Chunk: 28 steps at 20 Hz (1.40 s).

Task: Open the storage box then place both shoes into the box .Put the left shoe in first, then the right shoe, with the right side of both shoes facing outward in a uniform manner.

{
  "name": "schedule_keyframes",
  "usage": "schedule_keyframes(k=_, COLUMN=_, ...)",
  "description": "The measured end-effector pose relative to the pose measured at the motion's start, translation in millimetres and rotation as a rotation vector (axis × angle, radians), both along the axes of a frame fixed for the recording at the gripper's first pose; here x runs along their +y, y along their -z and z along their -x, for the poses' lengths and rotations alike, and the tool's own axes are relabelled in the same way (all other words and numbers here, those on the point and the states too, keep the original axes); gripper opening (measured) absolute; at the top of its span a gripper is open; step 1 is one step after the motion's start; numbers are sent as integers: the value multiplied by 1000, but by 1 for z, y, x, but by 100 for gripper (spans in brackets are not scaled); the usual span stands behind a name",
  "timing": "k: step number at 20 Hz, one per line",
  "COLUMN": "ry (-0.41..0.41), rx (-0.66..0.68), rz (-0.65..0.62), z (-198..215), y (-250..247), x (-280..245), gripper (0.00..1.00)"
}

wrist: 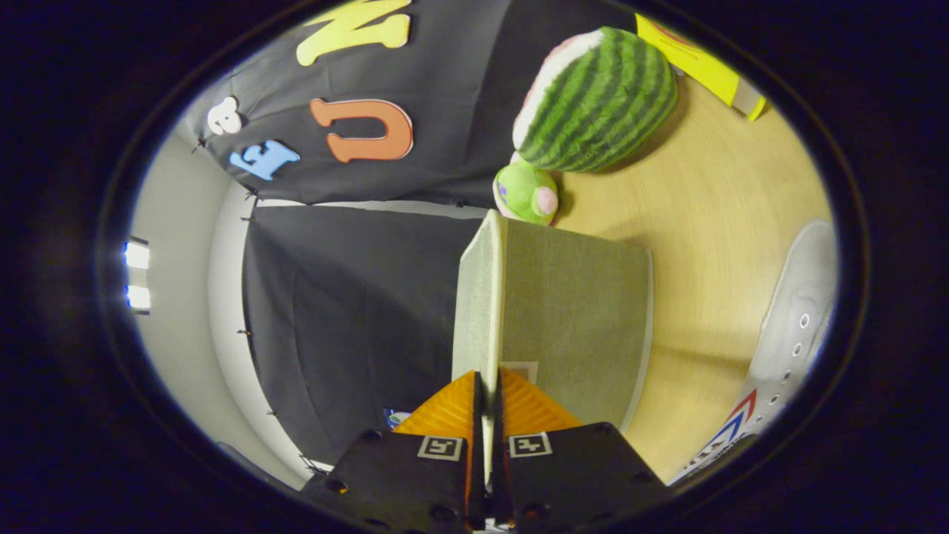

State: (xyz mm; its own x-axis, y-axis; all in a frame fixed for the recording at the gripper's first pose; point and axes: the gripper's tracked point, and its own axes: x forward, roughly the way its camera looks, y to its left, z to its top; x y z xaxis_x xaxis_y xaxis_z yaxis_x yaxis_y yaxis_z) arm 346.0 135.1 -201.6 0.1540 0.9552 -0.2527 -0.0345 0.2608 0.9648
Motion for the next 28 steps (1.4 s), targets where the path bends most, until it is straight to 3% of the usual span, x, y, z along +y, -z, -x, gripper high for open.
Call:
schedule_keyframes(k=1, ry=-2, rx=-16, rz=19, z=0, y=-4, x=1, gripper=5)
schedule_keyframes(k=12, ry=-8, rx=-108, rz=65, z=14, y=-113, x=46, gripper=5)
schedule_keyframes(k=19, ry=-7, rx=-161, rz=133, z=37, y=-143, x=129, gripper=6)
schedule_keyframes(k=24, ry=-59, rx=-202, rz=48, z=47, y=-161, x=205, gripper=6)
schedule_keyframes(k=26, ry=-104, rx=-187, rz=36, z=58, y=-157, x=231, gripper=13)
schedule_keyframes(k=28, ry=-142, rx=-203, rz=108, z=69, y=-142, x=246, gripper=42)
